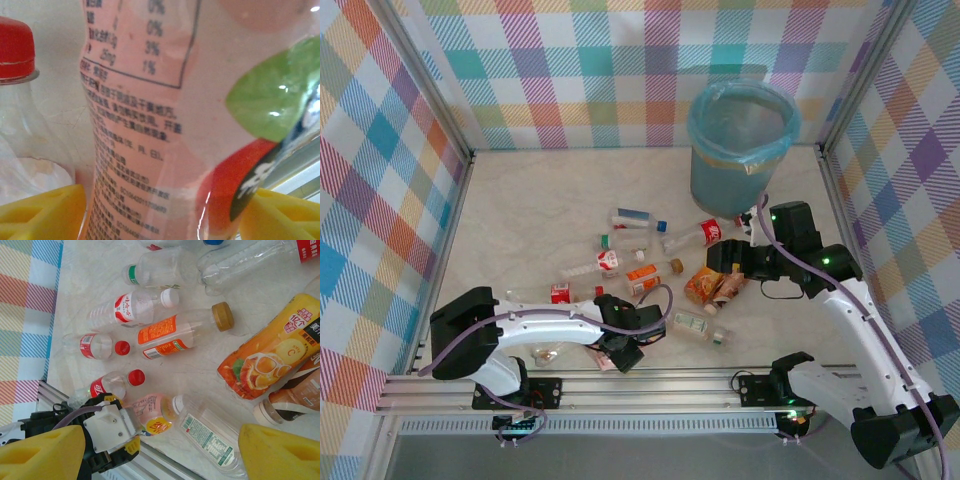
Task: Put the plastic bottles in the bin
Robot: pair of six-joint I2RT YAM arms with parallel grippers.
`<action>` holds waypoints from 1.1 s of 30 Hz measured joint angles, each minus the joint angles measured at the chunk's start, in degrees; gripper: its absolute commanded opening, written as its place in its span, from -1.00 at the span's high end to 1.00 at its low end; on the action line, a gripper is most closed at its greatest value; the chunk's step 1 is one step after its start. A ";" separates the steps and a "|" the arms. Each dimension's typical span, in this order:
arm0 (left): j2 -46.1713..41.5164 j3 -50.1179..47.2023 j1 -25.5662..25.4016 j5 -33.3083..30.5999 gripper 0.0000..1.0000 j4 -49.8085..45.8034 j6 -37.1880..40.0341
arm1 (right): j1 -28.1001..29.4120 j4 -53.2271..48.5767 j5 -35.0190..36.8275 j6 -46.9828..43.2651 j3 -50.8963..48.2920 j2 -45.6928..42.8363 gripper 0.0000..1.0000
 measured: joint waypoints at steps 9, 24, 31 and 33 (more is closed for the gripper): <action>-0.02 -0.04 0.04 -0.33 -0.30 -0.04 0.31 | 0.31 -0.02 0.50 0.00 0.02 0.02 -0.57; -3.50 6.19 0.11 -1.79 -0.27 -6.73 0.92 | 0.39 -0.96 0.37 0.02 5.49 1.97 -0.53; -4.96 8.79 0.37 -3.72 -0.25 -10.99 0.15 | 1.14 -1.79 -0.44 0.20 10.29 4.02 -0.51; -5.95 9.81 0.42 -4.35 -0.25 -12.31 -0.02 | 1.29 -1.81 -0.87 0.22 11.78 4.87 -0.51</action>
